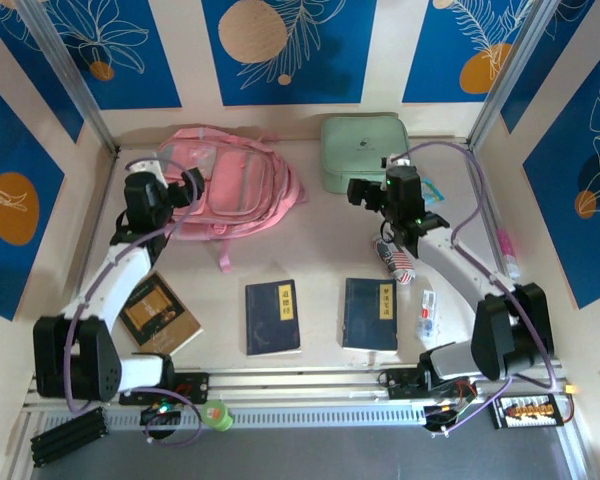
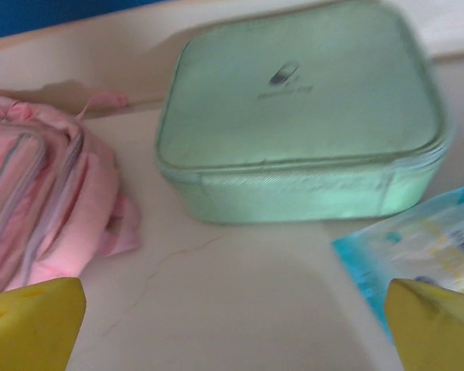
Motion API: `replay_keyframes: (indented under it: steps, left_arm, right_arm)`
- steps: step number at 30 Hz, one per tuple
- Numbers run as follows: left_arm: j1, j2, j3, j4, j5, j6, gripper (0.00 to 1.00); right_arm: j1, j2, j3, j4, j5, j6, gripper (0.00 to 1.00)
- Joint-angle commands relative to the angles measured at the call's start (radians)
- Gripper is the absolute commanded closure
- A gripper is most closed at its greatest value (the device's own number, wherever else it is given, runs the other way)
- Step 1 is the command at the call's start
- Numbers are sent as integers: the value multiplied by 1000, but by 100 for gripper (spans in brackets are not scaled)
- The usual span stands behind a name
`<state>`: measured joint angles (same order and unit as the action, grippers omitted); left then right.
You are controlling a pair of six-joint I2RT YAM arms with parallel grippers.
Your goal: Pack the student bag
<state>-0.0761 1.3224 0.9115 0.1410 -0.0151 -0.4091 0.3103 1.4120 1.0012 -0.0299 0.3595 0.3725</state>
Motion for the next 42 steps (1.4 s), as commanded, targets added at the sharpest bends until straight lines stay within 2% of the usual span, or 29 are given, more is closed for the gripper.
replay_keyframes:
  steps: [1,4,6,12,16,19,25,26,30,37,42]
  left_arm:
    - [-27,122,77,-163,174,-136,0]
    - [-67,206,124,-177,162,-172,0]
    - [-79,242,139,-194,144,-209,0]
    - [-80,246,88,-189,112,-275,0]
    - [-79,217,52,-215,58,-294,0]
    - [-79,193,24,-221,41,-317,0]
    - [-80,177,-16,-227,58,-373,0]
    - [-80,174,-23,-227,57,-390,0]
    - [-79,174,-60,-199,43,-461,0]
    - [-79,220,-47,-187,79,-480,0]
    - [-80,234,-32,-206,72,-467,0]
  right_arm:
    - [4,97,100,-169,-182,159,1]
    - [14,195,161,-148,-332,224,1]
    - [47,266,221,-160,-356,245,1]
    - [173,482,470,-269,-230,282,1]
    - [197,634,633,-303,-227,363,5]
    - [205,732,746,-324,-247,370,11]
    - [211,885,951,-422,-181,359,12]
    - [211,906,984,-448,-167,359,14]
    - [215,978,1069,-495,-186,320,32]
    - [217,1067,1182,-577,-198,312,40]
    - [214,1088,1199,-604,-238,311,52]
